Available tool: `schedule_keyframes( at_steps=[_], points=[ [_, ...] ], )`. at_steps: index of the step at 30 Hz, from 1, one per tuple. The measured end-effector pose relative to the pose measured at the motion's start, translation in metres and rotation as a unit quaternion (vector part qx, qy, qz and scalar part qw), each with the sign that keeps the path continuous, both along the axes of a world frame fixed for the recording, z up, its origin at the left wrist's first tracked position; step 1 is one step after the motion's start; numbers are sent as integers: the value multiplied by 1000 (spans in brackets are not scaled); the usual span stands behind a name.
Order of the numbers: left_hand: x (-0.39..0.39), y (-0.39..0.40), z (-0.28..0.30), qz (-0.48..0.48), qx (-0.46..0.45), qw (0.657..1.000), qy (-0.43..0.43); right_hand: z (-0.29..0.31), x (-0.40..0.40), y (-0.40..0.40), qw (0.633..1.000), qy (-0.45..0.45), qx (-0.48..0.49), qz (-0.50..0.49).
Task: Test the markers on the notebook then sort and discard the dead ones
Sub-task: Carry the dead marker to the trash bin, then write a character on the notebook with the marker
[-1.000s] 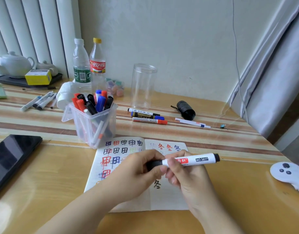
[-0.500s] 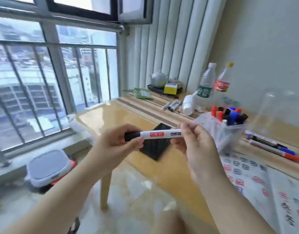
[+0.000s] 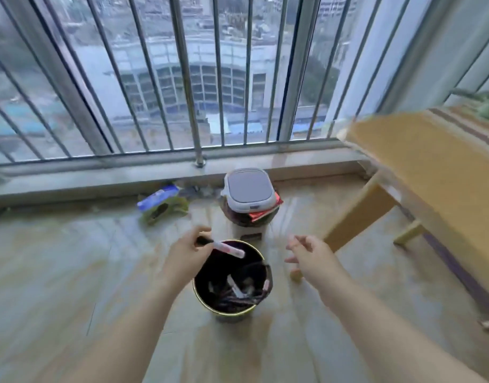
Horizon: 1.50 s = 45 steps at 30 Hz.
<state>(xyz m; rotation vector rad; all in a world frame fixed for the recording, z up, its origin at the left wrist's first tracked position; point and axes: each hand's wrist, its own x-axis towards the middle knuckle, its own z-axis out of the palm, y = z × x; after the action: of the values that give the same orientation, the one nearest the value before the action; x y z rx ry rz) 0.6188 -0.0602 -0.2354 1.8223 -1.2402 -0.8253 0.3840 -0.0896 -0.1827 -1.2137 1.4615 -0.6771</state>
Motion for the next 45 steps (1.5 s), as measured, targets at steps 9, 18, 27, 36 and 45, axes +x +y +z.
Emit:
schedule_keyframes(
  at_steps=[9, 18, 27, 36, 45],
  points=[
    [-74, -34, 30, -46, -104, 990, -84, 35, -32, 23, 999, 17, -14, 25],
    [-308, -28, 205, -334, -374, 863, 52, 190, -203, 92, 946, 34, -260, -189],
    [-527, 73, 225, -590, -382, 709, 48, 193, -404, 244, 862, 162, -227, -424],
    [-651, 101, 210, -653, -303, 694, 8, 159, -521, 277, 821, 291, -117, -478],
    [-652, 84, 187, -604, -280, 742, 83, 136, -595, 205, 775, 542, -76, -316]
  ],
)
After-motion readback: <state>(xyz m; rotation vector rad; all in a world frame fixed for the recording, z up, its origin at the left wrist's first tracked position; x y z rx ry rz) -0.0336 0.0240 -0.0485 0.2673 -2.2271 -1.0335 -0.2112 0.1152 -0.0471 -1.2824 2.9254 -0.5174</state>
